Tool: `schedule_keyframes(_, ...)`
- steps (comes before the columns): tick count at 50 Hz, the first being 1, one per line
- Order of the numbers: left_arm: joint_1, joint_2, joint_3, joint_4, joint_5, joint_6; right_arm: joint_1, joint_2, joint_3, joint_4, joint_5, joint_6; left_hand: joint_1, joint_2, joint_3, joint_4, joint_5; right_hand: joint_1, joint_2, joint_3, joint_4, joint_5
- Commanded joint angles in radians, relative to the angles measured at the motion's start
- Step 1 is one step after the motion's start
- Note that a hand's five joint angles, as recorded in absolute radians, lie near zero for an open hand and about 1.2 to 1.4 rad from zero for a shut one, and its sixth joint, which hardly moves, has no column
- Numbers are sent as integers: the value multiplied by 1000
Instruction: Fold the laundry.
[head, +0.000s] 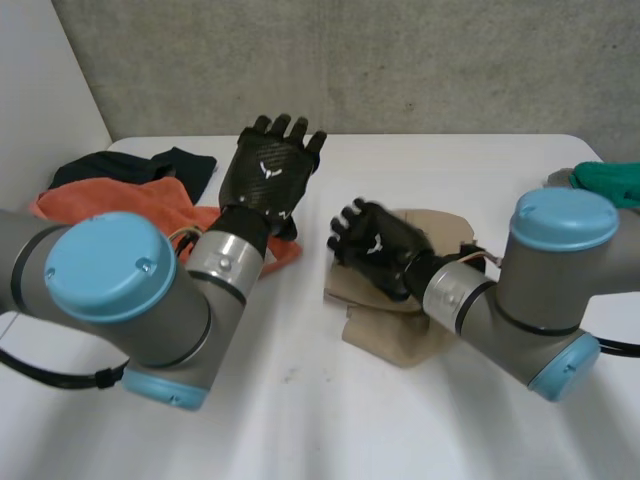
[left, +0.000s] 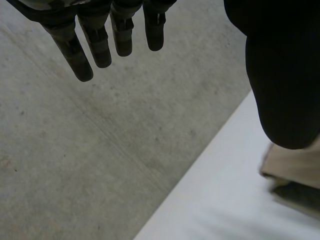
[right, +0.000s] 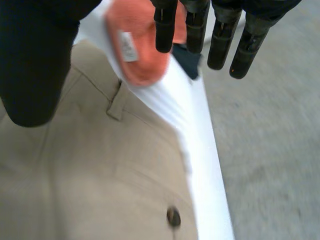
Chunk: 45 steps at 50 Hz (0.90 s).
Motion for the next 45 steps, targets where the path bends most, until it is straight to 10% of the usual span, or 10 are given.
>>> schedule_keyframes(1, -17, -117, 208, -24, 10, -33, -77, -204, 18, -2, 92, 671, -14, -28, -33, -28, -46, -87, -131, -126, -127, -125)
schedule_keyframes(28, -90, -696, 922, -545, 67, -40, -228, 173, -354, 416, 240, 824, 28, 14, 9, 14, -4, -87, -131, -126, -127, -125)
schedule_keyframes(45, -96, -639, 899, -671, 64, -39, -228, 150, -229, 317, 355, 499, 28, 14, 9, 14, -4, -87, -131, -126, -127, -125)
